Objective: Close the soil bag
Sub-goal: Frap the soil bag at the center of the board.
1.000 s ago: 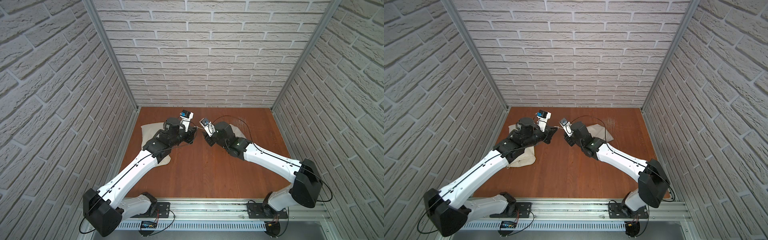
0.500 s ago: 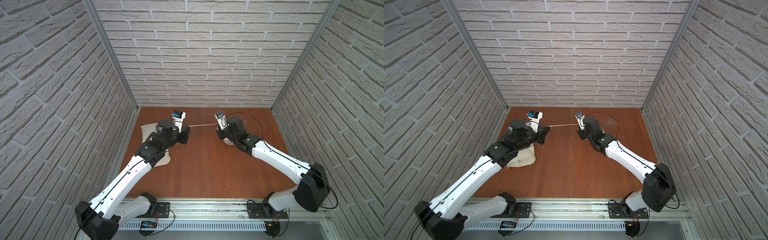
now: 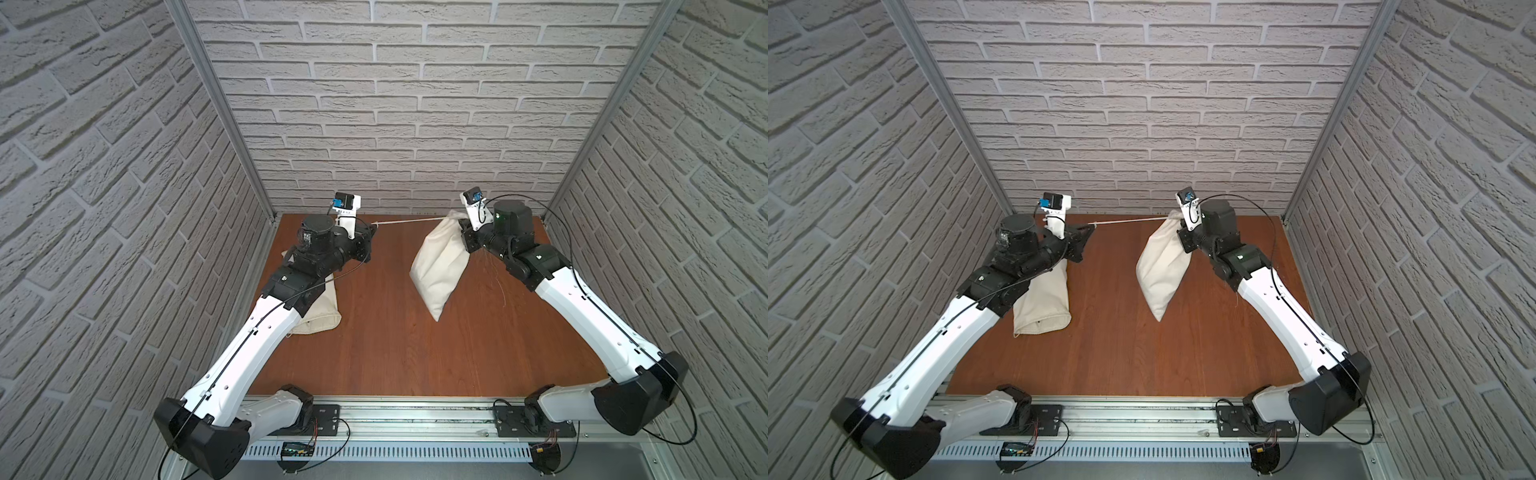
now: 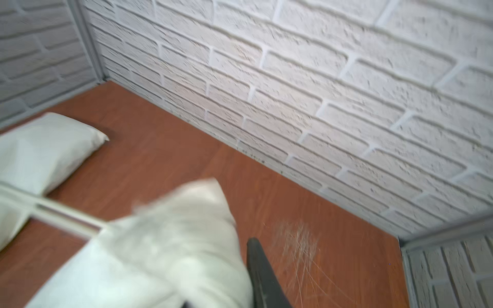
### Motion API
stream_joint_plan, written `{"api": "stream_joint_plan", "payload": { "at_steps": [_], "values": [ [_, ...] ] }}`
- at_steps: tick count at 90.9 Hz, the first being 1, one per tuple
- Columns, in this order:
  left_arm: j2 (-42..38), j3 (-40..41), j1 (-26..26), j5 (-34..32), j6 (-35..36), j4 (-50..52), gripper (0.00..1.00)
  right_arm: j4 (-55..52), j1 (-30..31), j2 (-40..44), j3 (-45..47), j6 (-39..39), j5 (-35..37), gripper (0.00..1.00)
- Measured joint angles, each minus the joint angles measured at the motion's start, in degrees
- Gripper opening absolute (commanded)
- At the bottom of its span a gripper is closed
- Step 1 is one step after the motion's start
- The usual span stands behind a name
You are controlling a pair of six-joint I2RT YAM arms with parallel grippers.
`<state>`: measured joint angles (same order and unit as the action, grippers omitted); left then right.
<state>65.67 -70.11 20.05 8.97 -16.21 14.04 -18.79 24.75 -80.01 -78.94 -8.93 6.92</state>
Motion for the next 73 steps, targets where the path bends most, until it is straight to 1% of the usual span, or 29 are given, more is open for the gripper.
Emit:
{"api": "stream_joint_plan", "payload": {
  "at_steps": [7, 13, 25, 36, 46, 57, 67, 73],
  "values": [
    [0.76, 3.19, -2.82, 0.04, -1.38, 0.74, 0.00, -0.07, -2.82, -2.21, 4.20, 1.40, -0.02, 0.19],
    [2.47, 4.24, -4.33, 0.00, -1.99, 1.97, 0.00, -1.86, -4.87, -4.57, 5.64, 2.47, 0.13, 0.17],
    [5.31, 3.98, -4.98, -0.09, -2.82, 2.43, 0.00, -6.21, -7.26, -7.06, 5.03, 3.34, 2.12, 0.07],
    [6.95, 1.44, -3.23, -0.66, -2.19, 2.27, 0.00, -6.21, -9.94, -6.27, 1.49, 3.41, 1.62, 0.03],
    [8.33, 0.11, -0.74, -2.54, -1.42, 0.33, 0.00, -3.82, -11.34, -4.02, 2.60, 3.74, 0.68, 0.04],
    [11.15, 0.13, 1.77, -3.76, -1.40, -0.85, 0.00, -0.76, -12.26, -3.61, 9.16, 4.92, 0.04, 0.10],
    [13.81, 0.33, 3.39, -4.09, -1.42, -0.72, 0.00, -0.11, -12.33, -4.07, 16.46, 5.73, -0.79, 0.25],
    [14.21, 0.46, 4.11, -4.11, -1.40, -0.33, 0.00, -0.57, -11.41, -3.91, 18.95, 5.75, -1.09, 0.33]
  ]
}}
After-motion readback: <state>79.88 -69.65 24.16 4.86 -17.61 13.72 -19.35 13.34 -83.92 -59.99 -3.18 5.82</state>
